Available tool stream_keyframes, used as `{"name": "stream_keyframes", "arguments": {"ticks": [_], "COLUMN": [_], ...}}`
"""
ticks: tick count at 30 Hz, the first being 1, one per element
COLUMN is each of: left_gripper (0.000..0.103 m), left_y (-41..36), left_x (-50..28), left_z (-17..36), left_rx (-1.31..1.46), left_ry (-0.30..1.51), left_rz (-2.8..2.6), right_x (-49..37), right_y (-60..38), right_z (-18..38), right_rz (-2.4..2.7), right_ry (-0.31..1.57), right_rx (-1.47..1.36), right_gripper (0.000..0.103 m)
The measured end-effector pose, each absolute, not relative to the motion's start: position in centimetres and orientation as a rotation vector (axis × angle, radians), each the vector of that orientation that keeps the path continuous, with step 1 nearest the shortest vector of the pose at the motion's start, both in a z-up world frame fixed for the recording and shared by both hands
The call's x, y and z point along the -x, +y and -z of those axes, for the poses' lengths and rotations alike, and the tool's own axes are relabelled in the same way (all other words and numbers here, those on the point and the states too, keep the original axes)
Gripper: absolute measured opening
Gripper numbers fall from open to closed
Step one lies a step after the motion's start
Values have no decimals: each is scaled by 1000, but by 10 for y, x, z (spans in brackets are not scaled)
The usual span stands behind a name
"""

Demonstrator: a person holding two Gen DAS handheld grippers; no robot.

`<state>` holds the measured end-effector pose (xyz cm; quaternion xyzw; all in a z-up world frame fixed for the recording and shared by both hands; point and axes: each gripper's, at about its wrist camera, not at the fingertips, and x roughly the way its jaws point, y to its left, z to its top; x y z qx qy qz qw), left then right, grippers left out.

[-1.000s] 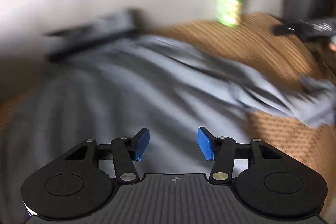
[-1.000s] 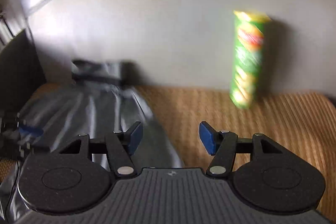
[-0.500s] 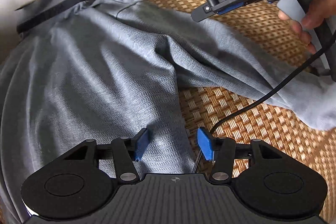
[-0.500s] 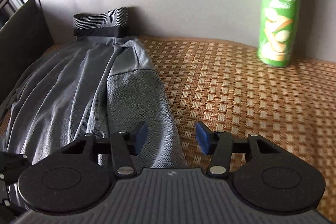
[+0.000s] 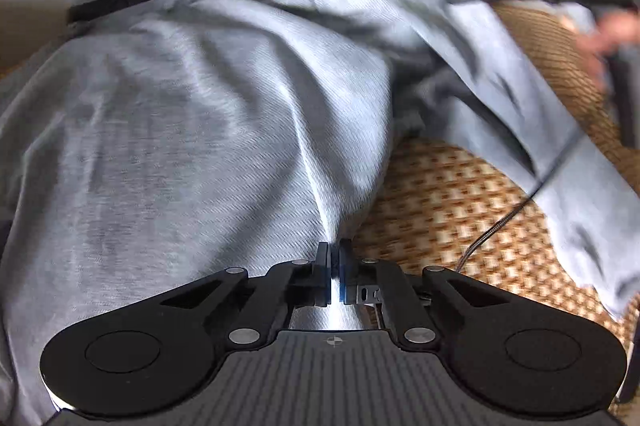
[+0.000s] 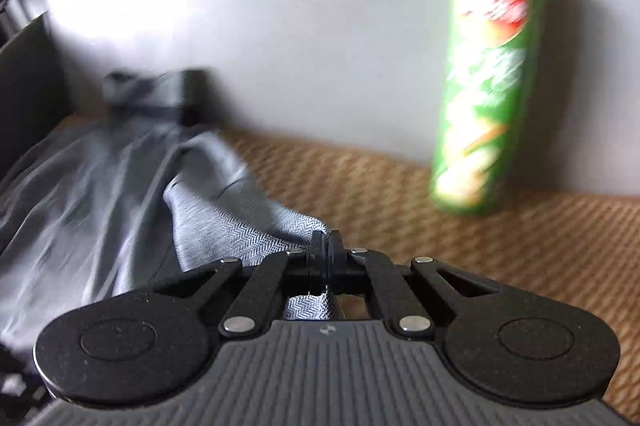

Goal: Fold clothes

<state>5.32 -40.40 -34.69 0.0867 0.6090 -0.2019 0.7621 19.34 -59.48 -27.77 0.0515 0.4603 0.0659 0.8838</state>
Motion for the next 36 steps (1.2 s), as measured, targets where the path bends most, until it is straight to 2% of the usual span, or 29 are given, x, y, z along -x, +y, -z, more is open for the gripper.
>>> {"name": "stream_keyframes", "arguments": {"ticks": [2,6,7,8,11,12,15,23,25,27,28,29,31,36], "left_gripper": [0,2,9,27,44,46,46,46,37,13,9,5,5,4], "left_y": [-408,-416,-413,-408,-399,-398,-398,-404,-402,-398,-395,-392,-385,-375], "left_x": [-52,-49,-49,-49,-52,-54,-55,-51,-50,-52,-54,-55,-59,-61], "left_z": [351,359,357,353,344,344,346,355,357,357,357,356,354,356], "left_rx": [-207,-245,-237,-221,-203,-195,-174,-174,-172,-164,-152,-132,-91,-52], "left_ry": [1347,1392,1391,1380,1339,1339,1346,1352,1351,1354,1357,1361,1373,1398], "left_rz": [470,532,539,541,512,509,497,488,481,462,454,446,435,411], "right_x": [-204,-213,-209,-205,-200,-206,-228,-266,-269,-272,-273,-274,-276,-271], "right_y": [-602,-617,-620,-619,-605,-597,-564,-513,-511,-513,-514,-515,-521,-554], "right_z": [281,310,305,297,268,263,257,299,310,321,323,323,315,279], "right_rz": [-86,9,27,49,-36,-98,-260,-356,-360,-356,-358,-360,-345,-154], "right_ry": [957,1139,1109,1079,950,941,933,1063,1107,1156,1169,1168,1140,904], "right_rx": [-88,-184,-206,-192,-109,-100,-49,38,66,77,78,78,55,-41], "right_gripper": [1,6,13,23,31,32,35,35,35,34,30,0,2,1]}}
